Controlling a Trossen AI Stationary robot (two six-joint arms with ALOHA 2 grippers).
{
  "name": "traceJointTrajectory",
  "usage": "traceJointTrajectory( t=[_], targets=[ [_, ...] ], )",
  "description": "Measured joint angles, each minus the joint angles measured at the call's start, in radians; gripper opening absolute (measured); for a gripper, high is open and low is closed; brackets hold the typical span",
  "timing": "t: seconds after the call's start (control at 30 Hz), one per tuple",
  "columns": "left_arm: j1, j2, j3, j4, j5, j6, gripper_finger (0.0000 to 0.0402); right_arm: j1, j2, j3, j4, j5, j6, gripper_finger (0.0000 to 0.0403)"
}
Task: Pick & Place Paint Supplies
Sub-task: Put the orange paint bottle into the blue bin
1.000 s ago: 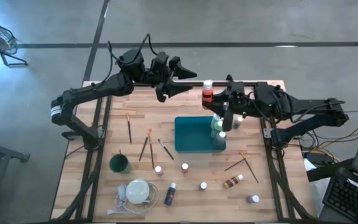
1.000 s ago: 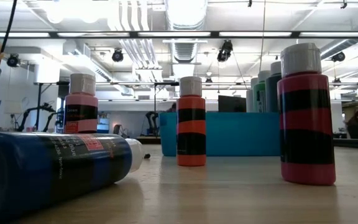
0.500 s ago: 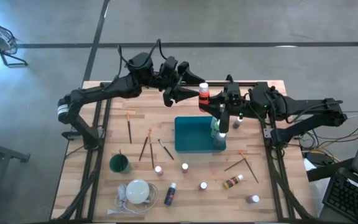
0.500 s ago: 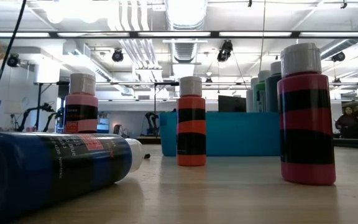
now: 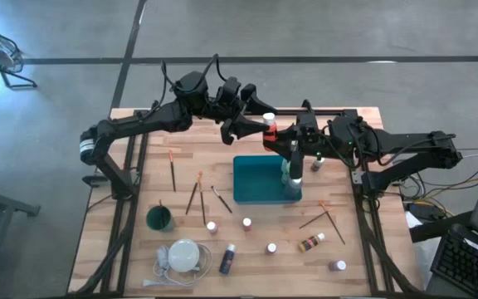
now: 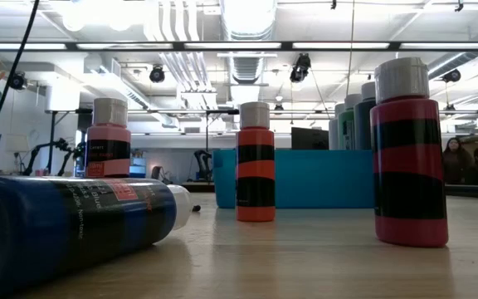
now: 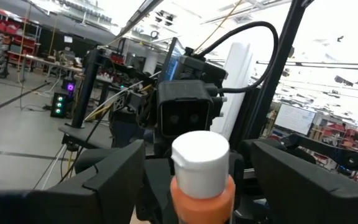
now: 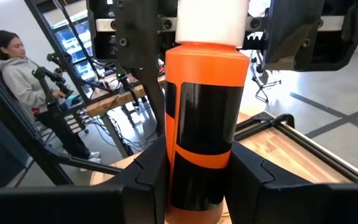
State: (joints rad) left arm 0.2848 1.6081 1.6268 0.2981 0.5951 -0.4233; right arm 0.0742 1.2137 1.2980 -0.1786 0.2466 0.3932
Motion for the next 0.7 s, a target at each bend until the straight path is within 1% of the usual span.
traceJointTrajectory(
  t=[0.17, 0.57, 0.63, 0.7],
  targets=[
    [0.001, 0.0, 0.0, 0.001, -0.002, 0.0, 0.0255, 0.0, 0.0, 0.0, 0.0, -0.009, 0.0, 0.0105],
    [0.0, 0.0, 0.0, 0.001, 0.0, -0.007, 0.0139, 0.0, 0.0, 0.0, -0.002, -0.013, 0.0, 0.0104],
    [0.0, 0.0, 0.0, 0.001, 0.001, -0.021, 0.0125, 0.0, 0.0, 0.0, -0.002, -0.013, 0.005, 0.0104],
    [0.0, 0.0, 0.0, 0.0, 0.001, -0.027, 0.0123, 0.0, 0.0, 0.0, -0.004, -0.014, 0.011, 0.0104]
  ],
)
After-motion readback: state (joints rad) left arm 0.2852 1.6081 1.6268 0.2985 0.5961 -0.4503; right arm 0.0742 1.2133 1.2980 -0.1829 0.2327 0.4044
